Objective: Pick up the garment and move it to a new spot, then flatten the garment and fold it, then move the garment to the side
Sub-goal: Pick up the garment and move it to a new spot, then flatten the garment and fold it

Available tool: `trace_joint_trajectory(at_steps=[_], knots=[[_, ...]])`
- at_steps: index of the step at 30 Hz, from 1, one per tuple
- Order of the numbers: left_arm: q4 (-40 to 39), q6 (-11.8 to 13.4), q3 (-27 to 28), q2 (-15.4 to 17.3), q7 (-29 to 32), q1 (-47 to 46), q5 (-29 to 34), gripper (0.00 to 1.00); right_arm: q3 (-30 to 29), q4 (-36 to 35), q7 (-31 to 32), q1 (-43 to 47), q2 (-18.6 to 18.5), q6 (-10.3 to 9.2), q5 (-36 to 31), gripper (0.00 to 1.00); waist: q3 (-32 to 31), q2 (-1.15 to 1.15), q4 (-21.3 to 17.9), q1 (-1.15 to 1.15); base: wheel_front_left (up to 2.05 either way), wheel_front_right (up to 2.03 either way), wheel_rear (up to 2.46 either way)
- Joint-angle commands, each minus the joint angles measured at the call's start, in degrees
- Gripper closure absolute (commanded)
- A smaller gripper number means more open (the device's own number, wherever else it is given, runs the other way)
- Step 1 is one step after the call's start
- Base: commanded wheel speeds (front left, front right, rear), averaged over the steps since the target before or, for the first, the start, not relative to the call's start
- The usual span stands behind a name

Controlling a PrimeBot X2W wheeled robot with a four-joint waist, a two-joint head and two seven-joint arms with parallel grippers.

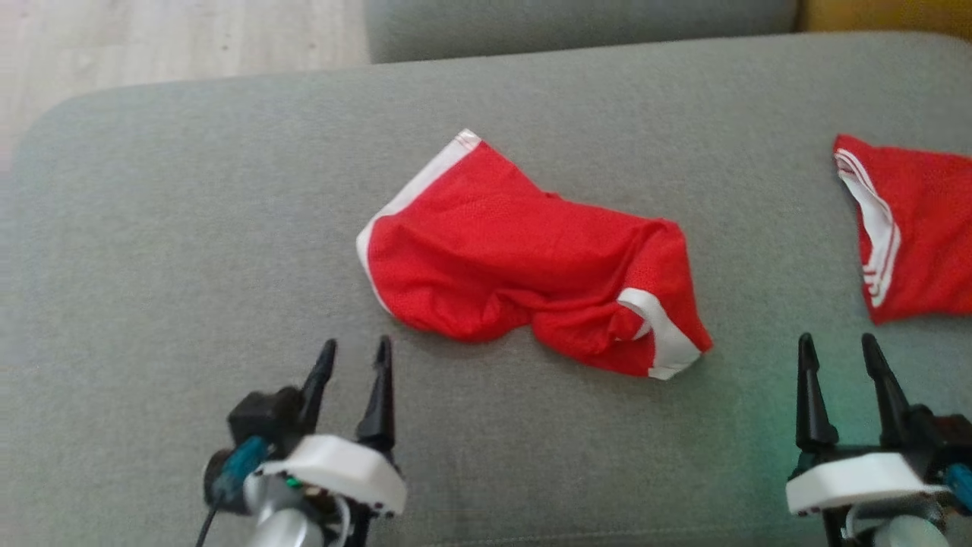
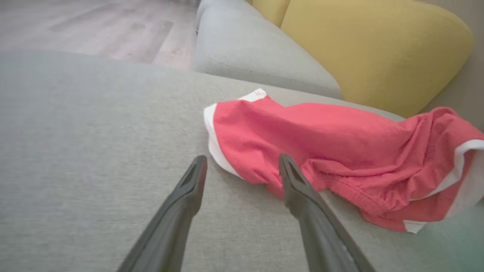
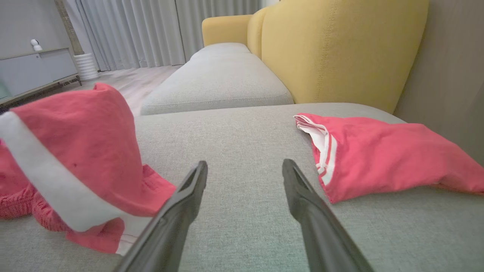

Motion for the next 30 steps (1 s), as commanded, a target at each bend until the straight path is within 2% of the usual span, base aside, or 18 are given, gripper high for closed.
trace_joint_trajectory(at_steps=[1,9,18,23,30], knots=[[-2.20,-0.26,2.84,0.47,-0.69,-0.18,1.14,0.00,0.95,-1.97,-0.79,-0.26,-0.34,-0.05,-0.72,0.00,-1.13,0.00,1.42,0.00,0.00,0.00,0.00],[-4.04,-4.89,12.20,-1.89,-0.70,8.73,8.00,0.00,-0.29,-1.58,-0.79,2.05,-0.34,-0.05,-1.15,0.00,-3.61,0.00,4.07,0.00,0.00,0.00,0.00],[-3.47,-9.41,19.55,-4.70,-0.70,12.10,12.08,0.00,0.12,-1.17,-0.79,3.18,-0.34,-0.05,-1.29,0.00,-5.74,0.00,5.09,0.00,0.00,0.00,0.00],[-3.20,-11.16,22.30,-5.46,-0.71,13.22,13.92,0.00,0.75,-1.17,-0.79,3.53,-0.33,-0.05,-1.51,0.00,-6.36,0.00,5.08,0.00,0.00,0.00,0.00],[-4.17,-12.38,24.92,-6.03,-0.71,13.78,16.17,0.00,1.83,-1.20,-0.79,3.74,-0.33,-0.05,-1.53,0.00,-6.87,0.00,5.50,0.00,0.00,0.00,0.00]])
